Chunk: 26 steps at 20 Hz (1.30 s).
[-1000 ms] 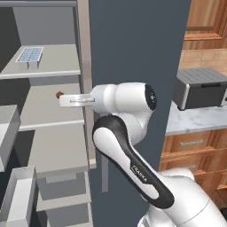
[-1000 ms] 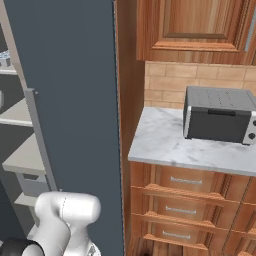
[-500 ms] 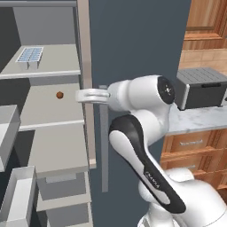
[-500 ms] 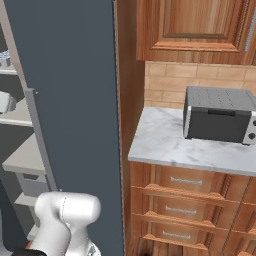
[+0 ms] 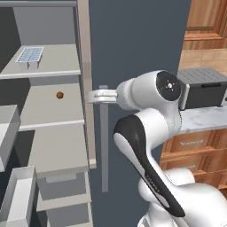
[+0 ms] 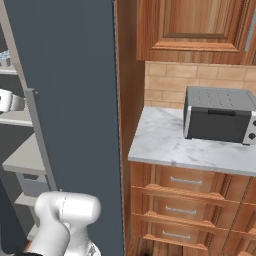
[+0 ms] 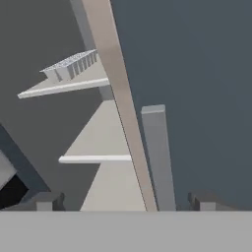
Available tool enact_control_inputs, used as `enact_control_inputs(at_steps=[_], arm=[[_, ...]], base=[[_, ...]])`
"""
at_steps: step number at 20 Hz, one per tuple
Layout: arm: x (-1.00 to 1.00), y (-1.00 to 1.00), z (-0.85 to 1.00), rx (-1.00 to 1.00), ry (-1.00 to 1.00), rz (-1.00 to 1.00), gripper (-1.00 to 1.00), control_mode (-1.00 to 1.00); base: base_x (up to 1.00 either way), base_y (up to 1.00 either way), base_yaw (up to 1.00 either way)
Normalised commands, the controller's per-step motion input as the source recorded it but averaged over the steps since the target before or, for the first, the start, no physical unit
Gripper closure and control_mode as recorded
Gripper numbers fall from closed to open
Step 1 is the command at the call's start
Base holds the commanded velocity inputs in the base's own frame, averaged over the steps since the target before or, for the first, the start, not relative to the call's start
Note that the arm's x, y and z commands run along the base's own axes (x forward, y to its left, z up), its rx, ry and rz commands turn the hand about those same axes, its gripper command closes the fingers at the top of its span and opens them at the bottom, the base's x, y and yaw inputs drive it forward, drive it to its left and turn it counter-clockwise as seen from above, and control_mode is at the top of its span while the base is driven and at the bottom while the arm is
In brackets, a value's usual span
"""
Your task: Open the freezer door, pick up the ice cube tray from the freezer, and place it on the dining counter.
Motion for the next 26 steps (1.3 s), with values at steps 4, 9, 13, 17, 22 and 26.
enact_control_inputs(at_steps=[4, 9, 13, 17, 22, 26], arm=[[-0.04, -0.49, 0.00, -0.12, 0.05, -0.17, -1.00, -1.00], [-0.01, -0.48, 0.00, -0.08, 0.09, -0.19, -1.00, -1.00], [0.00, -0.41, 0.01, -0.01, 0.12, -0.15, -1.00, -1.00], [-0.28, -0.16, 0.08, 0.00, 0.08, 0.00, -1.00, -1.00], [-0.77, -0.25, 0.02, 0.00, 0.05, 0.05, -1.00, -1.00], [-0.69, -0.55, 0.00, 0.00, 0.05, 0.05, -1.00, -1.00]], base=[[0.00, 0.00, 0.00], [0.00, 0.00, 0.00], [0.00, 0.00, 0.00], [0.00, 0.00, 0.00], [0.00, 0.00, 0.00], [0.00, 0.00, 0.00]])
